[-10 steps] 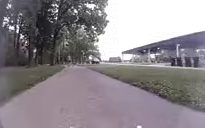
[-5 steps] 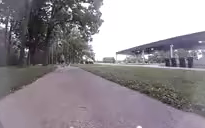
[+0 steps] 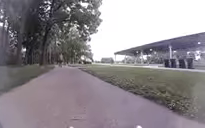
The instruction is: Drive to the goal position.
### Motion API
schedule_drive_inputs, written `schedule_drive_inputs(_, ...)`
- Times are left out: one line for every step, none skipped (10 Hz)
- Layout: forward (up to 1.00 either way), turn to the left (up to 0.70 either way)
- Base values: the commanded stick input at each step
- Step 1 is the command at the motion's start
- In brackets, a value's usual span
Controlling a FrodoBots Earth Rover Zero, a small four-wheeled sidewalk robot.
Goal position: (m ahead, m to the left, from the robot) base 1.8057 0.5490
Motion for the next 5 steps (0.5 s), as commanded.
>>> schedule_drive_inputs(0.70, 0.00)
schedule_drive_inputs(0.70, 0.01)
schedule_drive_inputs(0.70, 0.01)
schedule_drive_inputs(0.70, 0.02)
schedule_drive_inputs(0.70, 0.04)
